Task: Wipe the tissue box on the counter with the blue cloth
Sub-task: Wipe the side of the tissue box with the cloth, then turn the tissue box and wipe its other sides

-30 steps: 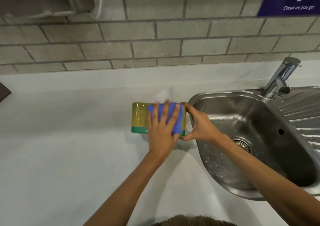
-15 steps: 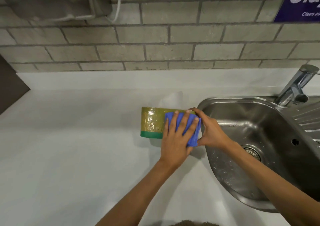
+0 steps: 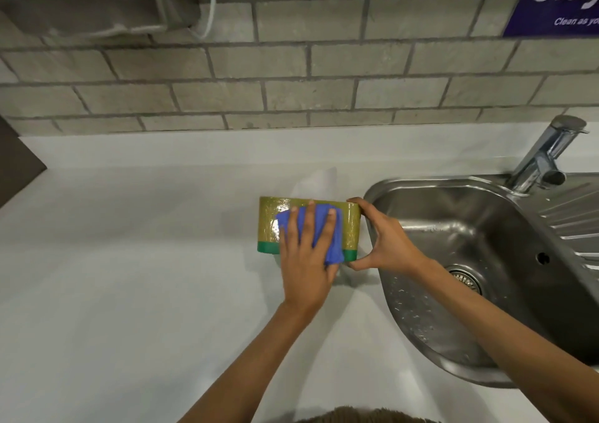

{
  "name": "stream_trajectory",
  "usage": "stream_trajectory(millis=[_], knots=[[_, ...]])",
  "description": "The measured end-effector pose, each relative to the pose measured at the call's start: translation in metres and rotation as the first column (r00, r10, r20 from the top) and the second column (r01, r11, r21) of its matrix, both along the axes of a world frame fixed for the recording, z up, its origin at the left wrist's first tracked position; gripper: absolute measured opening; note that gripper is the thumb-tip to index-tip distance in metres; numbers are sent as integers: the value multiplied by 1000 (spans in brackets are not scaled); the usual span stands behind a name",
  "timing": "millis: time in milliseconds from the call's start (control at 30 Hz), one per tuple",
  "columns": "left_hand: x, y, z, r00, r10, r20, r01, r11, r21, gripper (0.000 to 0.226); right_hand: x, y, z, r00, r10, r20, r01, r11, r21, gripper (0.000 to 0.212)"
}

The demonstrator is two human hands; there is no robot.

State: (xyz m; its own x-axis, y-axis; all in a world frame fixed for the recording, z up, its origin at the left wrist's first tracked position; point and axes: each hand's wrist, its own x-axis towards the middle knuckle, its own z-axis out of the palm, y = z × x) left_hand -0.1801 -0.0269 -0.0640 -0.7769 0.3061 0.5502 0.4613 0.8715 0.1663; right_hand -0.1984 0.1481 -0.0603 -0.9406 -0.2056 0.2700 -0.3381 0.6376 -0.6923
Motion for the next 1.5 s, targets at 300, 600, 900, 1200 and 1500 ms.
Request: stream_trajectory(millis=[300, 600, 900, 1200, 1500], knots=[[-7, -12, -13, 981, -155, -114, 149, 987, -59, 61, 6, 4, -3, 1000, -12, -9, 12, 1000, 12, 95], [-16, -59, -4, 953, 0, 304, -244, 599, 763, 63, 19, -9, -12, 999, -36, 10, 35, 997, 70, 110], [-18, -75, 9, 760, -22, 649, -544, 524, 655, 23, 49, -23, -11, 996, 1, 87, -1, 1000, 4, 107], [-39, -78, 3, 685, -157, 711, -626, 371, 686, 7, 70, -25, -27, 999, 41, 35, -38, 997, -74, 102], [-55, -73, -1, 646, -246, 722, -658, 299, 691, 7, 83, -27, -36, 998, 24, 49, -18, 992, -121, 96]])
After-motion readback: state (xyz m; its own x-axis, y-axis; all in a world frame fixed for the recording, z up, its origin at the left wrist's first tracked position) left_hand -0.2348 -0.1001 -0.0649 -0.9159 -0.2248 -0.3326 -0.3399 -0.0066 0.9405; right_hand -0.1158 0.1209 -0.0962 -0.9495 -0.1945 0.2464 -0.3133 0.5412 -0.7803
